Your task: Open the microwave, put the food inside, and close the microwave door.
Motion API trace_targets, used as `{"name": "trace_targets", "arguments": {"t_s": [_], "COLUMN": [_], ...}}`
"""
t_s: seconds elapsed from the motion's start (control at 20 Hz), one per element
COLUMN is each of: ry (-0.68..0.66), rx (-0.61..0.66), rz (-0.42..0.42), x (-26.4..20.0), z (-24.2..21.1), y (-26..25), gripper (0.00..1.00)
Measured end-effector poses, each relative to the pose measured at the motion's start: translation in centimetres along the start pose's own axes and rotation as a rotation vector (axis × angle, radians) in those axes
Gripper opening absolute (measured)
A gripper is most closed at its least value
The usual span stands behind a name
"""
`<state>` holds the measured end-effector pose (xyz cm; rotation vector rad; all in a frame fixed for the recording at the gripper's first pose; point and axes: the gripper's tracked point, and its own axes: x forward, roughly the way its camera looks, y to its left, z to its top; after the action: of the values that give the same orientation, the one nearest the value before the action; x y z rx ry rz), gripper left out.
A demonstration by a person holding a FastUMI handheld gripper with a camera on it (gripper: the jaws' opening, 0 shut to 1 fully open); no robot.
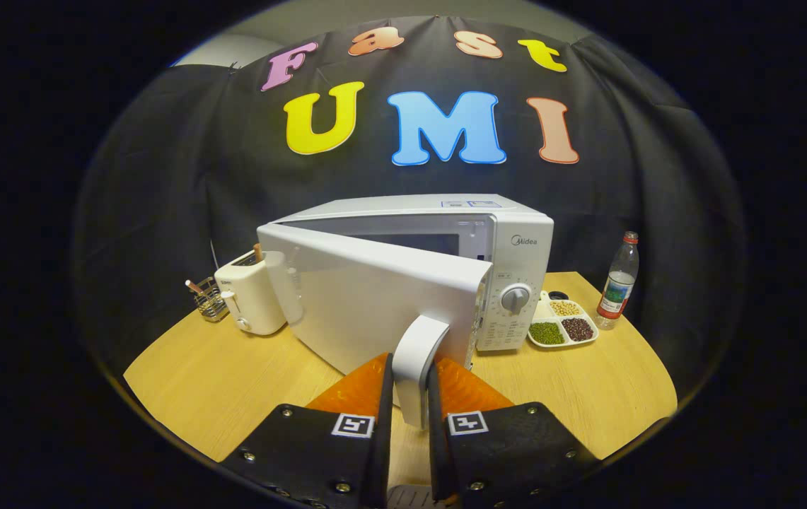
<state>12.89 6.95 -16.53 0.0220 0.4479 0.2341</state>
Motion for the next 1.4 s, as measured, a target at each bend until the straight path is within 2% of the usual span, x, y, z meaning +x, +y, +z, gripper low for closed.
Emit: {"name": "trace_targets", "arguments": {"t_s": [0.55, 0.8, 0.95, 1.1, 1.4], "ry": [-0.003, -0.011, 0.005, -0.008, -0.001], "rx": [0.025, 0.039, 0.057, 0.001, 0.009], "rz": [0.076, 0.029, 0.048, 0.063, 0.052], "x": [-4.3, -5.1, -5.8, -6.4, -7.1], "z": [-3.1, -4.3, -5.6, -6.0, -6.5], "y": [9.5, 12.1, 15.2, 17.7, 20.0], "gripper": [0.27, 0.27, 0.27, 0.26, 0.27]}}
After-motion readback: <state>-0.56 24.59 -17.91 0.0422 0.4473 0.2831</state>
